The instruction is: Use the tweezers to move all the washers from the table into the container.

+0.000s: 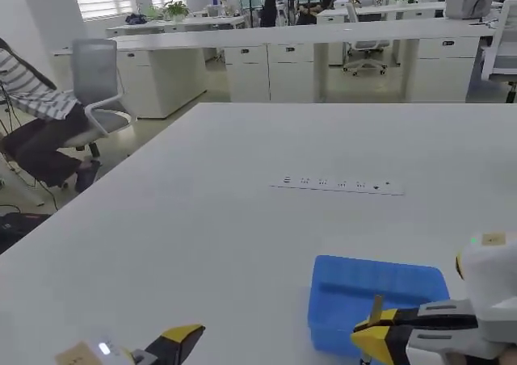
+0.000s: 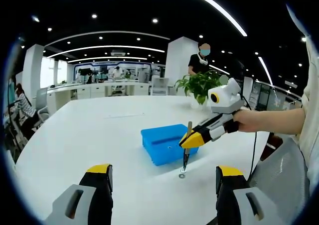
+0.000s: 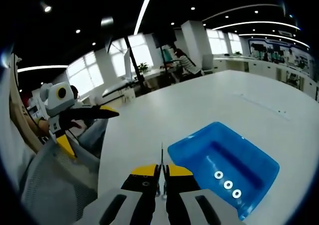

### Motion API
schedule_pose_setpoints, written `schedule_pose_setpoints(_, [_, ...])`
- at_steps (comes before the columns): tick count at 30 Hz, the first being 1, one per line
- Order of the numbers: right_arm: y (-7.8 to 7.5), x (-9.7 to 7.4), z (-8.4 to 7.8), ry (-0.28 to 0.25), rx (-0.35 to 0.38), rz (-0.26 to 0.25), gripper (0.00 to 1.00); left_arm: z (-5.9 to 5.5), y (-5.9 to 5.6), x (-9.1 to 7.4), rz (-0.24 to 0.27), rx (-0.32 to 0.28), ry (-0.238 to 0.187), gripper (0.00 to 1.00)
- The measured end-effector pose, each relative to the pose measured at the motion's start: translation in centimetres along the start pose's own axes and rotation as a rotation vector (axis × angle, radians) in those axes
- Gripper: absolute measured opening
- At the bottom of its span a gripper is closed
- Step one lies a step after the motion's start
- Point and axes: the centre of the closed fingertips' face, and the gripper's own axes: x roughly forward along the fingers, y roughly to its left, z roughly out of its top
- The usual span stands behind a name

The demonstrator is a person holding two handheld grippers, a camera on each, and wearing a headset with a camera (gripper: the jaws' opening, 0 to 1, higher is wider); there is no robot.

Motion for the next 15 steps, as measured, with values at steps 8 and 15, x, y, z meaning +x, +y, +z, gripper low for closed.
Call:
schedule_pose_setpoints(8, [-0.21, 0.25, -0.81, 0.027, -0.019, -0.008, 0.03, -0.06, 0.02, 0.05, 0.000, 0.003, 0.005, 0.87])
schedule_pose_setpoints(15, [0.00, 0.40, -0.71, 0.027, -0.027, -0.003, 0.03, -0.26, -0.05, 0.11, -0.005, 0.005, 0.015, 0.87])
